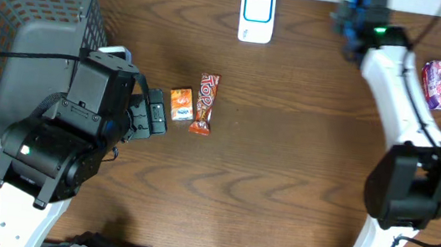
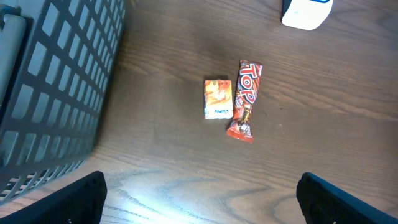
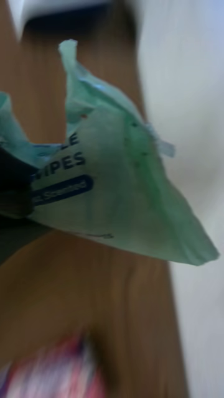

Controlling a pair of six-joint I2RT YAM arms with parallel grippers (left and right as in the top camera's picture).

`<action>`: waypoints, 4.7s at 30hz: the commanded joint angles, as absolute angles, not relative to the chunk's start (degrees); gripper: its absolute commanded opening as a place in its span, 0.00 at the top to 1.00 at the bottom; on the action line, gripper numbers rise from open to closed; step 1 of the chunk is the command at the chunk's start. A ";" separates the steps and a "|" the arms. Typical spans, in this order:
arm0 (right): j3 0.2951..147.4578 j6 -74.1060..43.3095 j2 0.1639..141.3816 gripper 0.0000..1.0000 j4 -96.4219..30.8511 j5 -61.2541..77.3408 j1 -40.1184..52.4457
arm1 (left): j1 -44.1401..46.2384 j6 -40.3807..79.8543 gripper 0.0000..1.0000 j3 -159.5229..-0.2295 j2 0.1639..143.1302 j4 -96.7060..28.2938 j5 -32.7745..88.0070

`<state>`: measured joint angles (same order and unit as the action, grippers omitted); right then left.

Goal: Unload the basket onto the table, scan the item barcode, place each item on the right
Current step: 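Carry the mint-green packet right and place it beside the purple package, then reach the right gripper to the brown TOP bar and grasp it, then lift the brown TOP bar and hold it before the white scanner, then carry the brown TOP bar right and place it by the other snacks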

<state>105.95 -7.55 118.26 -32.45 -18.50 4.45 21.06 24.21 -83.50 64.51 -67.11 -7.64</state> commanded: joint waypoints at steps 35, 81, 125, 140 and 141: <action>105.62 -1.91 119.31 0.10 -52.12 37.89 2.85 | 20.93 24.29 0.02 -83.70 64.40 -67.26 -7.94; 112.46 -31.44 139.09 0.99 -44.03 32.91 28.08 | 20.93 24.32 0.02 -83.70 64.40 -67.26 -7.92; 125.73 -32.51 137.40 0.99 -34.85 44.05 7.11 | 20.93 24.32 0.02 -83.70 64.40 -67.26 -7.94; 125.75 -28.69 137.23 0.99 -45.19 49.12 -16.62 | 20.93 24.32 0.02 -83.70 64.40 -67.26 -7.94; 125.84 -25.15 137.23 0.99 -47.42 49.47 -18.59 | 20.93 24.32 0.02 -83.70 64.40 -67.26 -7.94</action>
<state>125.51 -31.90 138.69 -44.36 44.93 -13.34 21.06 24.21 -83.50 64.51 -67.11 -7.64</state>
